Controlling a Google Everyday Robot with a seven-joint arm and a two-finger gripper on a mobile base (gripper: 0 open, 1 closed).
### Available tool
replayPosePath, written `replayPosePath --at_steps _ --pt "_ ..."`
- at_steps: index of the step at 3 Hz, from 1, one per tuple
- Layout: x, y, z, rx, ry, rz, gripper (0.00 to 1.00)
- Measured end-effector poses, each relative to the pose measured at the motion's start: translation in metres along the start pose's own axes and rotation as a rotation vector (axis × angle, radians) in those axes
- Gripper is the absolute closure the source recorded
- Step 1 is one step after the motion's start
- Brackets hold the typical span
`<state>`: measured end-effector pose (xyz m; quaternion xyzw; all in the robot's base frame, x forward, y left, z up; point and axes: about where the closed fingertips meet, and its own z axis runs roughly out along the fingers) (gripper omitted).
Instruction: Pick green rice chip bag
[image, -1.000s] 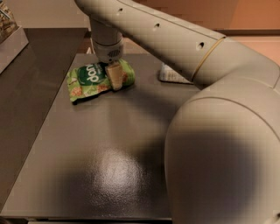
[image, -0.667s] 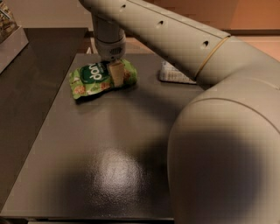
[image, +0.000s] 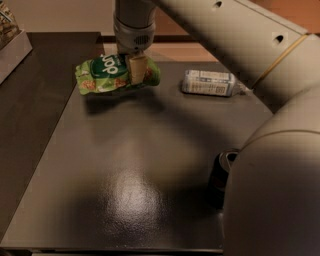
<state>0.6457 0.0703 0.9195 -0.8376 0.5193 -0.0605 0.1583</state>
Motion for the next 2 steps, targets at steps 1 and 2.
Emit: replayPosePath --at_steps 1,2 --pt "-0.002 0.000 -0.041 0.032 -0.060 -0.010 1.00" --pt "-0.004 0.000 -0.072 0.059 -0.107 -0.019 1.00"
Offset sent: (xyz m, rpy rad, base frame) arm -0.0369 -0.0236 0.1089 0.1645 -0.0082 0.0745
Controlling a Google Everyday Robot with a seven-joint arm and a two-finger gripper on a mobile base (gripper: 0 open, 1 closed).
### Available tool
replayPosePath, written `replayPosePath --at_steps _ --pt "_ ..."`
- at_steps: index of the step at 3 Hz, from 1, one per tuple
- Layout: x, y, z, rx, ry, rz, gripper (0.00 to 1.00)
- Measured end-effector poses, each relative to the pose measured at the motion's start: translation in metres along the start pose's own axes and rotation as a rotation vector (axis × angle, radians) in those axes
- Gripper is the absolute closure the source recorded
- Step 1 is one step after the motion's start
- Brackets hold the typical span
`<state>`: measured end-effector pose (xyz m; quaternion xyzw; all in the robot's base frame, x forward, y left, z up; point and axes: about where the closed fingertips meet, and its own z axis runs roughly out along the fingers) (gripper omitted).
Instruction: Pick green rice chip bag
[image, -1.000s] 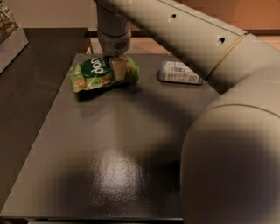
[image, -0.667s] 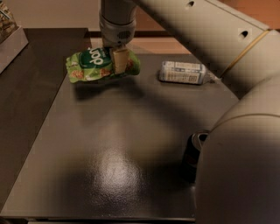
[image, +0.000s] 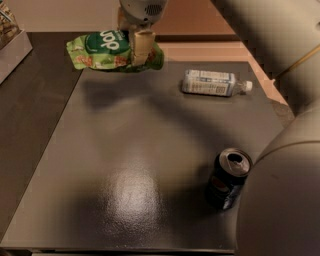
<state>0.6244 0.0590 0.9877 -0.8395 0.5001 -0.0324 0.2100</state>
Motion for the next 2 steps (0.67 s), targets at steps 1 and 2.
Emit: replayPosePath --at_steps 1,2 --pt "-0.0032 0.0025 -0.0362 0.033 -0.053 -0.012 1.00" --pt "-0.0056 -0.0021 -0.0359 0.048 -0.060 -0.013 1.00"
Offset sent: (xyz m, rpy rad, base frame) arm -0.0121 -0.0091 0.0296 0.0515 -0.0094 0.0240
